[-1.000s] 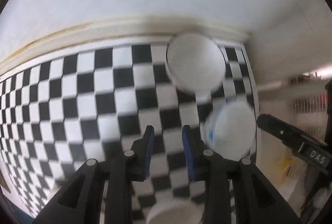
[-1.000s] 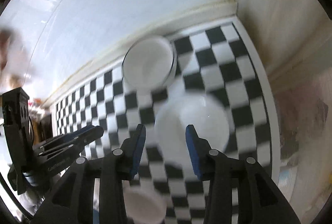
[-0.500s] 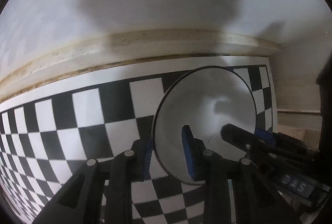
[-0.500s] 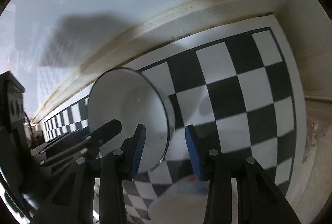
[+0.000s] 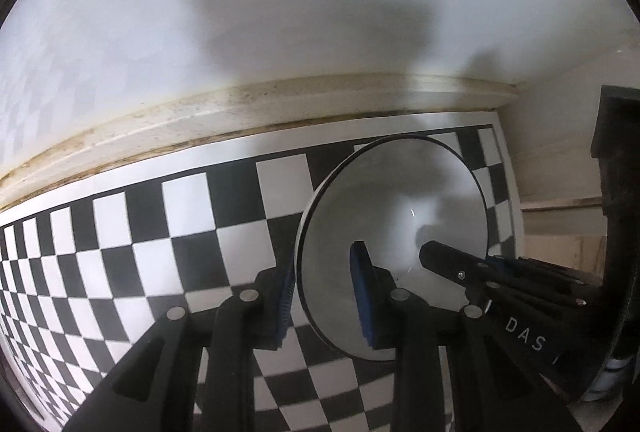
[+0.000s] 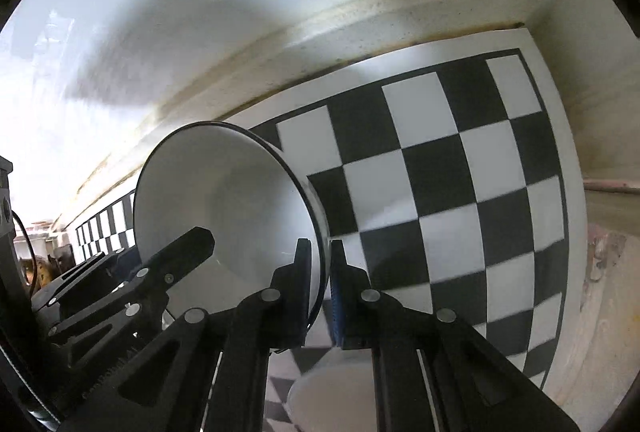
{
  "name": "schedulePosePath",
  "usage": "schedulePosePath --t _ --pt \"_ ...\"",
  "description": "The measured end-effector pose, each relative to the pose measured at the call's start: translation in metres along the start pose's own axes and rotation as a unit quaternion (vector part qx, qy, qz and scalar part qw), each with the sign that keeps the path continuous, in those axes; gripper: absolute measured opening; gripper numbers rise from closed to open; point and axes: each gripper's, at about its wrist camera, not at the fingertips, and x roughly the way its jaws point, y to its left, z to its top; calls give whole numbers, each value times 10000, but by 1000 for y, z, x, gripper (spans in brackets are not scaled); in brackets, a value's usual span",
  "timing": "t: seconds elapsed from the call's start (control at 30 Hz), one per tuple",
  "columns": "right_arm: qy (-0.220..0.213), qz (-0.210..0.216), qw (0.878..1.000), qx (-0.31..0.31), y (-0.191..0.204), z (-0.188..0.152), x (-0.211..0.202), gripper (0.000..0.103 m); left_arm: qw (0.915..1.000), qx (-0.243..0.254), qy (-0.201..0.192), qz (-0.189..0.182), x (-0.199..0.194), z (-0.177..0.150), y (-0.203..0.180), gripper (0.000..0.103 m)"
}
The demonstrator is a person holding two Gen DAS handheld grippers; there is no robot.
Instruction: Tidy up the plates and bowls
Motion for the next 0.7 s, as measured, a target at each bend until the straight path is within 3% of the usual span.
schedulePosePath --t 0.17,0.7 --pt "-170 16 9997 -152 11 -27 -30 10 9998 75 -154 -39 -31 -23 -2 24" --pt "-611 63 9977 -297 43 -173 -100 10 9967 590 -544 -82 -128 -140 -6 25"
